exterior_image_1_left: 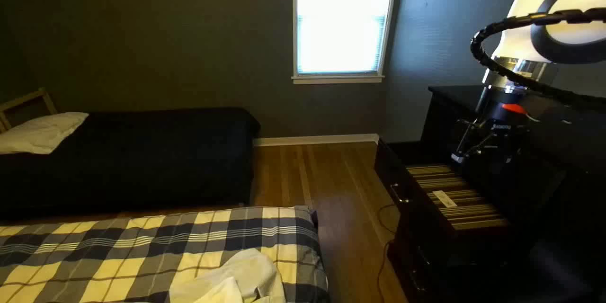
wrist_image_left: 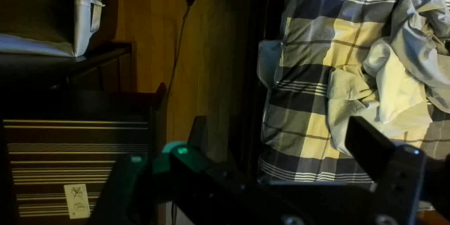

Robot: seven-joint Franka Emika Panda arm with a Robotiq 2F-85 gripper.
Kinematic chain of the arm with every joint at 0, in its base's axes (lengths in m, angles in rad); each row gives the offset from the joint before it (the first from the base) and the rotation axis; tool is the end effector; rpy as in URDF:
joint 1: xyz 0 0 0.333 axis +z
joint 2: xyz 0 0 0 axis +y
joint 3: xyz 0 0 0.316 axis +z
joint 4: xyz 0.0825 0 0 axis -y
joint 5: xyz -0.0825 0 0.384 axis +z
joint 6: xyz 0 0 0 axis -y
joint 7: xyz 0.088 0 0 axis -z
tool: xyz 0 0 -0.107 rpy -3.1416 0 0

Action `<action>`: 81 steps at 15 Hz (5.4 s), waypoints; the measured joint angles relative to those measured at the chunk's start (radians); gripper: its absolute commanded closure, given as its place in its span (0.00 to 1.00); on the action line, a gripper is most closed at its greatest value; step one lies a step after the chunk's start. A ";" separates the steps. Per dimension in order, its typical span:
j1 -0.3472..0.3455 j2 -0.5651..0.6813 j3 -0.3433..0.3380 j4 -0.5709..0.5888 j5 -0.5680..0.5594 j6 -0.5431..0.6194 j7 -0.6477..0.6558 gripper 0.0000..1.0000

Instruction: Pick up the jar from the top of the cabinet and put it in the open drawer.

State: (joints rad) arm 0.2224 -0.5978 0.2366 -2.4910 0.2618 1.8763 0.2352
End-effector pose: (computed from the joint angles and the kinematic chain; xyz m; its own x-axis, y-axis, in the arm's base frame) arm 0.3216 0.1867 0.4824 0.9932 0.1023 -0.0550 0.0961 -0.9898 -0.1049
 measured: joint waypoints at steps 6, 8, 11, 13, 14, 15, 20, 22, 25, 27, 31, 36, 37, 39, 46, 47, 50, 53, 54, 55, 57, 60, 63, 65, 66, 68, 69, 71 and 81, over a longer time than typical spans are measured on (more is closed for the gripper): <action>0.000 0.000 0.000 0.000 0.000 0.000 0.000 0.00; 0.000 0.000 0.000 0.000 0.000 0.000 0.000 0.00; 0.000 0.000 0.000 0.000 0.000 0.000 0.000 0.00; 0.000 0.000 0.000 0.000 0.000 0.000 0.000 0.00; 0.000 0.000 0.000 0.000 0.000 0.000 0.000 0.00; -0.003 0.001 0.000 0.002 0.000 0.004 0.007 0.00; -0.090 0.065 -0.008 0.064 -0.003 0.085 0.126 0.00; -0.140 0.121 -0.015 0.115 -0.014 0.133 0.180 0.00; -0.211 0.218 -0.026 0.225 -0.061 0.188 0.271 0.00; -0.254 0.287 -0.033 0.315 -0.124 0.219 0.349 0.00; -0.304 0.432 -0.061 0.506 -0.275 0.230 0.519 0.00; -0.308 0.615 -0.137 0.726 -0.429 0.230 0.671 0.00; -0.307 0.649 -0.154 0.766 -0.450 0.230 0.691 0.00; -0.302 0.716 -0.191 0.844 -0.485 0.229 0.725 0.00; -0.269 0.924 -0.322 1.064 -0.589 0.229 0.808 0.00; -0.265 0.948 -0.338 1.087 -0.595 0.229 0.815 0.00; -0.259 1.006 -0.378 1.146 -0.598 0.226 0.830 0.00; -0.258 1.048 -0.404 1.188 -0.598 0.223 0.843 0.00; -0.258 1.059 -0.409 1.200 -0.598 0.223 0.844 0.00; -0.258 1.070 -0.413 1.211 -0.598 0.223 0.844 0.00; -0.256 1.090 -0.421 1.231 -0.598 0.222 0.844 0.00; -0.250 1.116 -0.430 1.255 -0.598 0.219 0.844 0.03; -0.243 1.139 -0.440 1.276 -0.598 0.212 0.846 0.31; -0.238 1.151 -0.448 1.288 -0.598 0.205 0.846 0.48; -0.235 1.156 -0.453 1.292 -0.599 0.203 0.846 0.55; -0.231 1.163 -0.458 1.300 -0.603 0.200 0.846 0.70; -0.230 1.165 -0.460 1.303 -0.607 0.198 0.846 0.75; -0.224 1.167 -0.464 1.306 -0.621 0.196 0.847 0.75; -0.089 1.008 -0.378 1.124 -0.634 0.222 0.848 0.75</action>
State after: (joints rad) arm 0.1334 0.4099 -0.1409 -1.3666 -0.3722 2.0987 1.0828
